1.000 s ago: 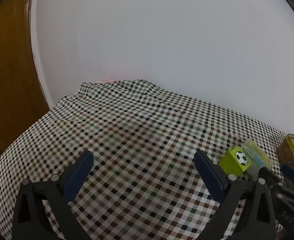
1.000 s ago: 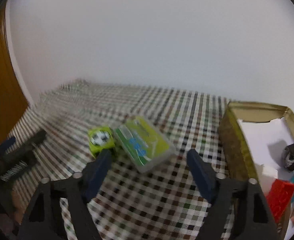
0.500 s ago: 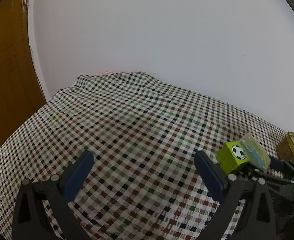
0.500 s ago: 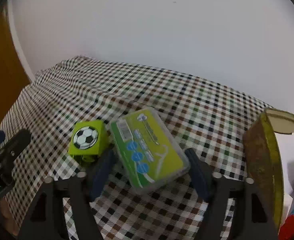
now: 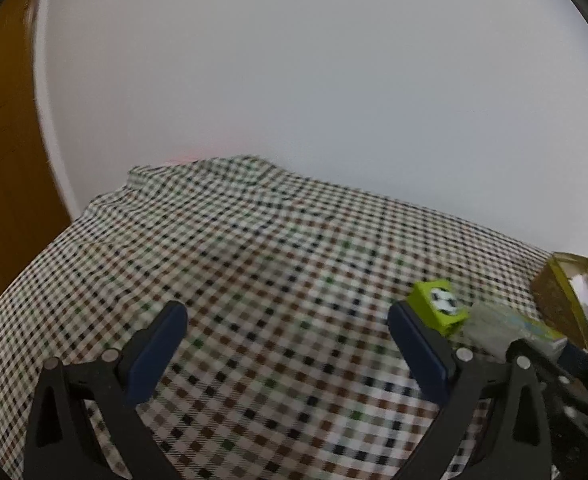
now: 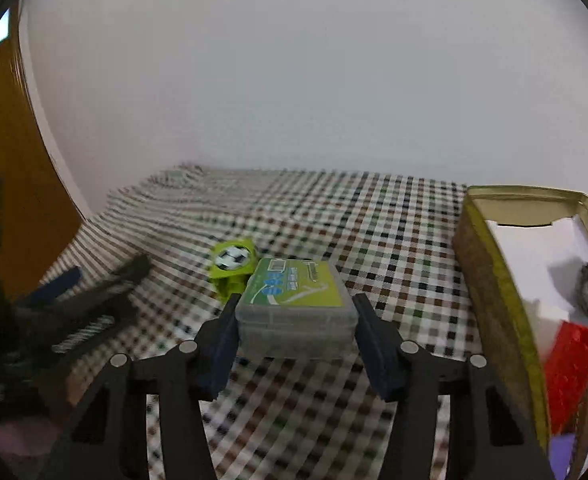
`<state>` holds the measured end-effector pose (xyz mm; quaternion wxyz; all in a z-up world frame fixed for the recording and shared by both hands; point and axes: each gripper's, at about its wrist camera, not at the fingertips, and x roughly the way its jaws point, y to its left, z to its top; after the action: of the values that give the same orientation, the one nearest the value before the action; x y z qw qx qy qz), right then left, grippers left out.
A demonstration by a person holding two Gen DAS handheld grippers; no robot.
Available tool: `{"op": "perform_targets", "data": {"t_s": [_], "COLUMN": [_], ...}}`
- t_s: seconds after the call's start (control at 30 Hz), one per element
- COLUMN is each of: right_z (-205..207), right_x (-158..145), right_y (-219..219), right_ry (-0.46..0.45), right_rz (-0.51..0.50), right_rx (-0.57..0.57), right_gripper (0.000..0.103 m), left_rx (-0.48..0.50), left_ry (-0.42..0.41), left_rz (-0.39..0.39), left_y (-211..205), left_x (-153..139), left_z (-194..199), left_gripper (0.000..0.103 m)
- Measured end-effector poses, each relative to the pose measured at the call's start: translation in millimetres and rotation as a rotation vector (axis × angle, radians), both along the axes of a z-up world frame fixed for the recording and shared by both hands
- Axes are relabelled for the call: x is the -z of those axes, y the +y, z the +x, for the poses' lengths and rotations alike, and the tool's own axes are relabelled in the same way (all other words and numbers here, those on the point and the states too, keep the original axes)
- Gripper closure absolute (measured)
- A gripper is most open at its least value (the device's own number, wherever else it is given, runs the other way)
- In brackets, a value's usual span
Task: Organize rigid objects
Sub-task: 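Grasp the green soccer-ball cube with the left gripper while the right lifts the clear box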
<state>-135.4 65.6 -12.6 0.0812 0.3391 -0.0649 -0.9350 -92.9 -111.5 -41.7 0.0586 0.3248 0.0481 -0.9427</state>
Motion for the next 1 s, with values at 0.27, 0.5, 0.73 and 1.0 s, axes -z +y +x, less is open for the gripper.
{"op": "perform_targets", "data": {"t_s": [0.27, 0.5, 0.73, 1.0], "right_z": [20.9, 47.2, 22.3, 20.9], "right_x": [-14.4, -39.7, -29.4, -28.8], "right_y": [25.2, 39.5, 30.1, 24.6], "right_ry": [0.063, 0.209, 0.213, 0.238], "right_rz": [-0.046, 0.041, 0.040, 0.084], "right_rx": [0.023, 0.123, 0.166, 0.178], "right_gripper": [0.047, 0.047, 0.046, 0.047], "left_rx": [0.054, 0.185, 0.205, 0.152], "left_ry": [0.001, 0.014, -0.047, -0.203], "left_rz": [0.017, 0.062, 0.013, 0.091], "left_y": [7.5, 29.2, 71.0, 63.2], "left_x": [1.7, 0.6, 6.6, 28.2], "left_z": [-0.5, -6.8, -34.1, -59.0], "left_gripper": [0.001, 0.003, 0.021, 0.059]}}
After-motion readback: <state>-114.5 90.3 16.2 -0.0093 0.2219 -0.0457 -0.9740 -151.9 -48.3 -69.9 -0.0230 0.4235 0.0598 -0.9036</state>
